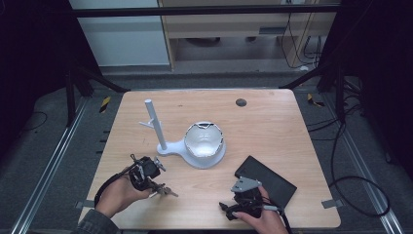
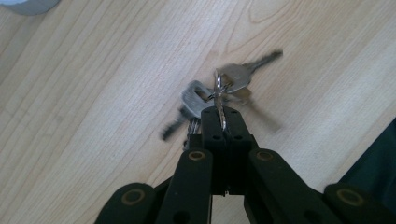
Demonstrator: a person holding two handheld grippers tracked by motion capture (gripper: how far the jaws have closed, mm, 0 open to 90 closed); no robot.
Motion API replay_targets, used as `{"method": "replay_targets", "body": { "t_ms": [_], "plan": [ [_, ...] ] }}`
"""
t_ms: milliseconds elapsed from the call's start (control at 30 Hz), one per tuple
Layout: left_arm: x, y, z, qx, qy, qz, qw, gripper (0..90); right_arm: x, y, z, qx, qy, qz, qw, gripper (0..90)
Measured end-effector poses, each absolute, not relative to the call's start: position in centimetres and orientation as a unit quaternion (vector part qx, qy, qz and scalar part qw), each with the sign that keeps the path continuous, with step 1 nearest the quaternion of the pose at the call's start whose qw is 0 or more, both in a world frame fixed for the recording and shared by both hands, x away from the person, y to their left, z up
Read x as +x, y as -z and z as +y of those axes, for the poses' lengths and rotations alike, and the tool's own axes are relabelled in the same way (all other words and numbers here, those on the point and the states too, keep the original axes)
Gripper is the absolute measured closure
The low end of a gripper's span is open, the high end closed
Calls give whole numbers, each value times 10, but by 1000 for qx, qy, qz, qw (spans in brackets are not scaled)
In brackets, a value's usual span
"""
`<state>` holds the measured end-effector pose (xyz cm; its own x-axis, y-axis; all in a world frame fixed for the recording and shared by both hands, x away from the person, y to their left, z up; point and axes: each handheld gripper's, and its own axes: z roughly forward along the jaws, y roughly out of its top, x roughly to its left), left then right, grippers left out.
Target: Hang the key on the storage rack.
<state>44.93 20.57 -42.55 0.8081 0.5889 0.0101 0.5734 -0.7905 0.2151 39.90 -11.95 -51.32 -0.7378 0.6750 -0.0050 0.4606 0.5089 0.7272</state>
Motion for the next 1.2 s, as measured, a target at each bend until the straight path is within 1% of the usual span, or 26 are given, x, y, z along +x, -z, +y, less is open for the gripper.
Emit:
{"method": "replay_targets", "body": {
  "t_ms": [100,333,800,1200],
  "plan": [
    [450,424,208,944,-37,310,107,897,399,513,-120,331,-368,856,146,41],
    [448,408,212,943,-43,308,117,898,399,513,-120,331,-368,856,146,40],
    [447,357,233,935,-65,320,141,898,399,513,-119,332,-368,856,145,40],
    [455,319,243,923,-85,334,170,898,399,513,-119,332,-368,856,146,40]
  ]
}}
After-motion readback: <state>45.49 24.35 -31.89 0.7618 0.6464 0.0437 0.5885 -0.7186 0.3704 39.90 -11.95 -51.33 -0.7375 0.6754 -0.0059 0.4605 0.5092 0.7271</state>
